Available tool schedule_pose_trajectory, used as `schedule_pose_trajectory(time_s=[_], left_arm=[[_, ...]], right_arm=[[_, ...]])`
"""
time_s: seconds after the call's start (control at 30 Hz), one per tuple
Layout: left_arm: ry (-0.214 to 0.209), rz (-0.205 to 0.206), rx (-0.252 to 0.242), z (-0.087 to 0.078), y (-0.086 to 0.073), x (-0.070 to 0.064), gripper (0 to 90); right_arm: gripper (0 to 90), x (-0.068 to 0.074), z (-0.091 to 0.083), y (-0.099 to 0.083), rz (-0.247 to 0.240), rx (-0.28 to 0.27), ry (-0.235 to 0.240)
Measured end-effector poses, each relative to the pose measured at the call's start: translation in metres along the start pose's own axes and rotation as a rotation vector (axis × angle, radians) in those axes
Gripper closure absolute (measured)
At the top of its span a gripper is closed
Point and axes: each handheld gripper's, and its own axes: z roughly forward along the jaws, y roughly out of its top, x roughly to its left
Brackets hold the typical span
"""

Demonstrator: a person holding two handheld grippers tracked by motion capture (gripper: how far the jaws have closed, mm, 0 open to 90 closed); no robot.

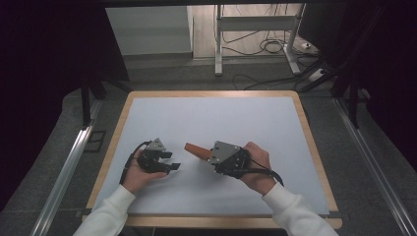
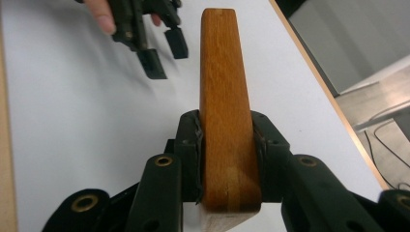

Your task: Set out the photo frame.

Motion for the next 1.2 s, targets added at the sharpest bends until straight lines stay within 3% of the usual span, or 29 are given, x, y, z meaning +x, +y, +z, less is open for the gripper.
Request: schedule_pose_trajectory(time_s=[0.13, 0.37, 0.77, 1.2], left_arm=[[-0.002, 0.0, 0.003, 0.0, 0.0, 0.0, 38.3], [-0.005, 0.003, 0.011, 0.001, 0.0, 0.0, 38.1], [-0.008, 0.002, 0.008, 0.0, 0.0, 0.001, 37.9], [-0.01, 0.008, 0.012, 0.001, 0.0, 0.0, 37.5]], right_arm=[[68.8, 0.0, -0.001, -0.004, 0.0, -0.007, 0.001], [68.0, -0.015, -0.002, -0.014, 0.064, -0.016, -0.011], [61.0, -0.042, 0.008, -0.023, 0.146, -0.018, -0.088], [53.4, -0.061, 0.019, -0.031, 0.209, -0.014, -0.122]])
